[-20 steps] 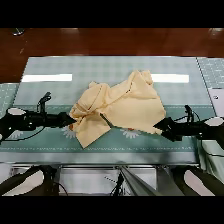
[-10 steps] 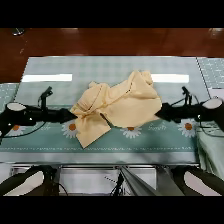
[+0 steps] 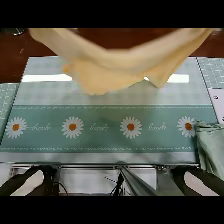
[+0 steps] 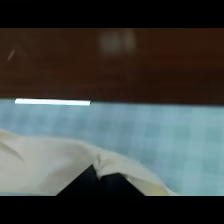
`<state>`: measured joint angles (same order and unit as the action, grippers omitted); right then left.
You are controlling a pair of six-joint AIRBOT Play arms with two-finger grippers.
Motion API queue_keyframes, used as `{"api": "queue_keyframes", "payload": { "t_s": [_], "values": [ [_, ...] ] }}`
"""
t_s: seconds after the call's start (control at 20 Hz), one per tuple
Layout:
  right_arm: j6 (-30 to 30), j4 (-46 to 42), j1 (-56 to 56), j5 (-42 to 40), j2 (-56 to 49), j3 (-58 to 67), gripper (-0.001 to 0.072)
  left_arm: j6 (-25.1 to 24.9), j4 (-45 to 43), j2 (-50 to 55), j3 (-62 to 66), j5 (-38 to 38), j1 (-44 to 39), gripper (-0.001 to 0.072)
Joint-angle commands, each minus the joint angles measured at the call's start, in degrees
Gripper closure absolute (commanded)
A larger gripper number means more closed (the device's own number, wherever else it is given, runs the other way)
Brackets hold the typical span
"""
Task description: Fold the shirts.
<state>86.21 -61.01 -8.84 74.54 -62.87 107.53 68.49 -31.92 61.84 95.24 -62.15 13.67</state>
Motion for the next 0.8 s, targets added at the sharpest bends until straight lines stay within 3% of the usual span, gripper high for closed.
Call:
{"api": "queue_keyframes", "payload": {
  "t_s": [0.0, 0.35, 0.55, 0.75],
  "values": [
    [1.44, -6.64, 0.02, 3.04, 6.58, 12.92, 0.0693, 14.62, -20.57, -1.84, 22.62, -2.25, 0.72, 0.0684],
    [4.68, -14.73, 0.02, 10.62, 24.26, 10.95, 0.0693, 15.17, -45.77, -19.39, 24.44, -9.57, 0.26, 0.0683],
    [5.60, -19.02, 0.02, 16.81, 28.63, 10.95, 0.0693, 15.17, -54.88, -30.14, 13.77, -12.22, -9.31, 0.0683],
    [6.01, -17.07, 0.02, 23.61, 28.76, 6.12, 0.0693, 17.31, -62.01, -35.19, -1.49, -15.54, -16.33, 0.0683]
  ]
}}
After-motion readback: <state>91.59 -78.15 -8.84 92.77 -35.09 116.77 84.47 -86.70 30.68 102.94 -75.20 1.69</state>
